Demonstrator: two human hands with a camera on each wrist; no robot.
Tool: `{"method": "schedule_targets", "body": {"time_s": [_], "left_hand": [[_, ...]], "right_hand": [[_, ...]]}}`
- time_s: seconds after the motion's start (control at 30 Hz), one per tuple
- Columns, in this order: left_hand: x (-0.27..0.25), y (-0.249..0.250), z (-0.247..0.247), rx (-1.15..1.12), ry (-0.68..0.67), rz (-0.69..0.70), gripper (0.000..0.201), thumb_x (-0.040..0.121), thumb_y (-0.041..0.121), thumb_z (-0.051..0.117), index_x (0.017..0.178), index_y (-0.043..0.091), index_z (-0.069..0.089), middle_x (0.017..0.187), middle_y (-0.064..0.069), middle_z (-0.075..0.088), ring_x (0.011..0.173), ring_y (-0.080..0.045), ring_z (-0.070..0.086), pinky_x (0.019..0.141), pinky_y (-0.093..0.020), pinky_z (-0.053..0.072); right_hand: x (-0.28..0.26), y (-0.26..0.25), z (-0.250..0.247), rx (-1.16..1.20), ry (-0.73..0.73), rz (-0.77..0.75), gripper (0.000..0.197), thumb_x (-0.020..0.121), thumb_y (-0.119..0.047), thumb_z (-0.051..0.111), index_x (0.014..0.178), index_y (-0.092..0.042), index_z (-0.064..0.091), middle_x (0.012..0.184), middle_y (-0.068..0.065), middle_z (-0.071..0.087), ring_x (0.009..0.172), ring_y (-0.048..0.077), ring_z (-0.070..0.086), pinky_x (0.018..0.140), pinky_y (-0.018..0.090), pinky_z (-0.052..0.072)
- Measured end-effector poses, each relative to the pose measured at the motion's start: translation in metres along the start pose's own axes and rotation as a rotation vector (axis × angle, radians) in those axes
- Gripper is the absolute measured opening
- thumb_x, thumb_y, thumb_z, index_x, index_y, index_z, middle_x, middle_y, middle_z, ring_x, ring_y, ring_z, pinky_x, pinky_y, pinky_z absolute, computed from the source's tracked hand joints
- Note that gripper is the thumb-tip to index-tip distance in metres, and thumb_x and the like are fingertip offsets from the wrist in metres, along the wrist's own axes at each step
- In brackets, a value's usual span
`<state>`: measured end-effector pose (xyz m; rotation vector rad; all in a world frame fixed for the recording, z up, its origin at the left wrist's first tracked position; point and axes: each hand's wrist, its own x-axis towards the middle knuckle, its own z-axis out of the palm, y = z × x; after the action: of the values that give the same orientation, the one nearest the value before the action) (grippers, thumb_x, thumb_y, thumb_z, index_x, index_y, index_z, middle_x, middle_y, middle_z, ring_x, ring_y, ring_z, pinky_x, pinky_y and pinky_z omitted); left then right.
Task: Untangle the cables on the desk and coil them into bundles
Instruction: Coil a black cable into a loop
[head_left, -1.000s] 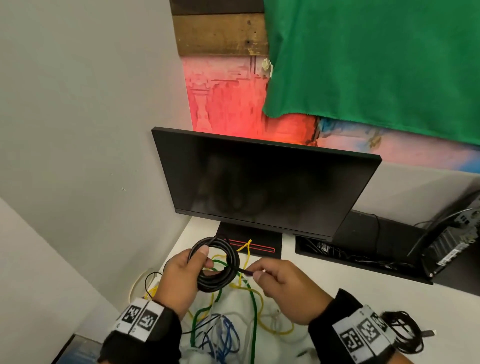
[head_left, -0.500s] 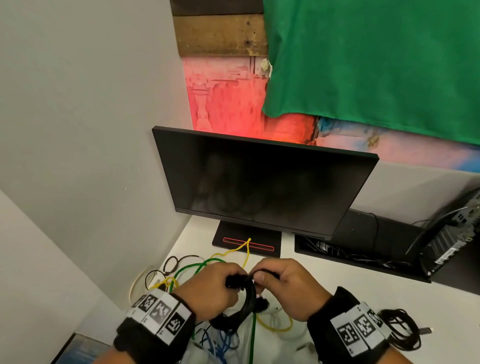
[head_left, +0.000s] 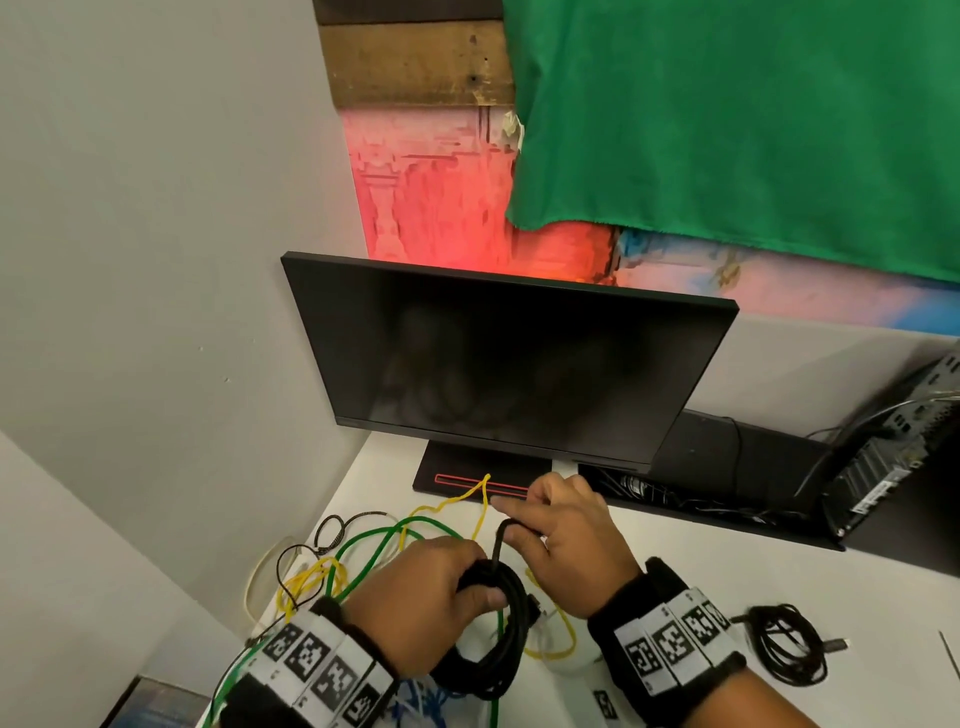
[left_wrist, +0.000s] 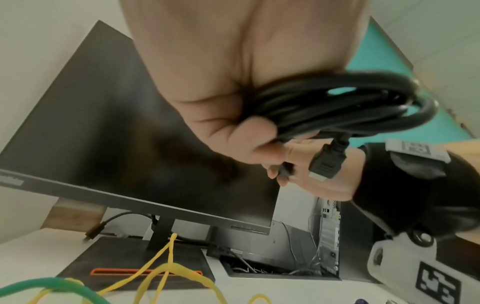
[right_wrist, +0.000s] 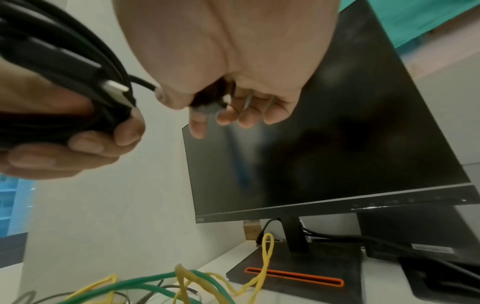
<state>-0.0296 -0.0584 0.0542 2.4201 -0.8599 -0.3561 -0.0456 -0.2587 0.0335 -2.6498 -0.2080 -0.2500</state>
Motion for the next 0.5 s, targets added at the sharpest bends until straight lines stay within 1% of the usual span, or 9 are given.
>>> {"method": "schedule_targets", "body": {"time_s": [0.07,0.1,0.17,0.2,0.27,0.33,0.4,0.47,0.5], "left_hand": [[0.001,0.005,0.004,0.079,0.005,0.002,0.029,0.087,0.057,0.056,0.093,0.028,0.060,0.086,0.015,0.054,0.082,-0.004,0.053,0.070,-0.023,0.043],[0.002,0.007,0.005,0.120,0.014,0.001,0.031,0.088,0.057,0.055,0.094,0.026,0.060,0.088,0.013,0.055,0.084,-0.007,0.054,0.070,-0.024,0.042],[0.004,0.010,0.007,0.180,0.037,-0.011,0.031,0.089,0.056,0.054,0.100,0.027,0.059,0.097,0.009,0.057,0.091,-0.011,0.056,0.072,-0.026,0.042],[0.005,0.010,0.007,0.200,0.045,-0.021,0.032,0.089,0.056,0.054,0.104,0.028,0.058,0.101,0.008,0.059,0.094,-0.013,0.057,0.074,-0.027,0.043],[0.007,0.010,0.007,0.236,0.057,-0.044,0.032,0.090,0.057,0.052,0.102,0.027,0.057,0.104,0.007,0.059,0.096,-0.015,0.058,0.074,-0.028,0.043],[0.009,0.010,0.006,0.271,0.076,-0.073,0.032,0.090,0.059,0.051,0.092,0.027,0.052,0.102,0.006,0.058,0.092,-0.017,0.058,0.069,-0.028,0.040],[0.013,0.009,0.005,0.298,0.100,-0.110,0.034,0.090,0.059,0.050,0.094,0.025,0.054,0.101,0.005,0.059,0.091,-0.017,0.058,0.066,-0.027,0.036],[0.017,0.008,0.002,0.292,0.131,-0.161,0.036,0.091,0.058,0.050,0.098,0.023,0.057,0.101,0.004,0.061,0.090,-0.017,0.059,0.066,-0.026,0.036],[0.018,0.006,0.000,0.278,0.149,-0.192,0.036,0.091,0.057,0.050,0.099,0.022,0.058,0.100,0.003,0.062,0.090,-0.017,0.060,0.066,-0.027,0.038]], "right_hand": [[0.004,-0.006,0.000,0.035,-0.019,-0.006,0.036,0.095,-0.047,0.051,0.129,-0.042,0.063,0.098,-0.012,0.051,0.098,0.015,0.043,0.088,0.033,0.038],[0.006,-0.008,0.000,0.121,-0.044,0.009,0.034,0.095,-0.043,0.057,0.128,-0.038,0.064,0.096,-0.014,0.056,0.097,0.014,0.050,0.089,0.032,0.042],[0.010,-0.009,-0.004,0.373,-0.147,0.149,0.033,0.089,-0.036,0.070,0.121,-0.029,0.069,0.083,-0.013,0.068,0.086,0.005,0.063,0.085,0.029,0.051],[0.012,-0.008,-0.007,0.502,-0.209,0.234,0.026,0.085,-0.032,0.074,0.110,-0.026,0.072,0.076,-0.011,0.071,0.076,0.002,0.066,0.079,0.027,0.053],[0.015,-0.006,-0.010,0.694,-0.344,0.328,0.004,0.085,-0.021,0.073,0.086,-0.018,0.075,0.068,-0.005,0.072,0.063,0.005,0.066,0.066,0.026,0.053],[0.015,-0.004,-0.011,0.888,-0.373,0.378,0.013,0.086,-0.011,0.065,0.079,-0.013,0.077,0.072,0.007,0.073,0.062,0.015,0.066,0.064,0.030,0.054],[0.013,-0.001,-0.010,1.030,-0.329,0.427,0.014,0.077,-0.018,0.066,0.083,-0.012,0.078,0.083,0.013,0.074,0.073,0.022,0.069,0.076,0.037,0.054],[0.008,0.000,-0.005,1.047,-0.341,0.399,0.026,0.067,-0.033,0.071,0.086,-0.017,0.078,0.089,0.007,0.075,0.084,0.020,0.068,0.082,0.039,0.052],[0.005,0.000,-0.001,1.027,-0.382,0.369,0.029,0.066,-0.037,0.074,0.089,-0.019,0.077,0.088,0.002,0.074,0.085,0.016,0.068,0.081,0.036,0.051]]}}
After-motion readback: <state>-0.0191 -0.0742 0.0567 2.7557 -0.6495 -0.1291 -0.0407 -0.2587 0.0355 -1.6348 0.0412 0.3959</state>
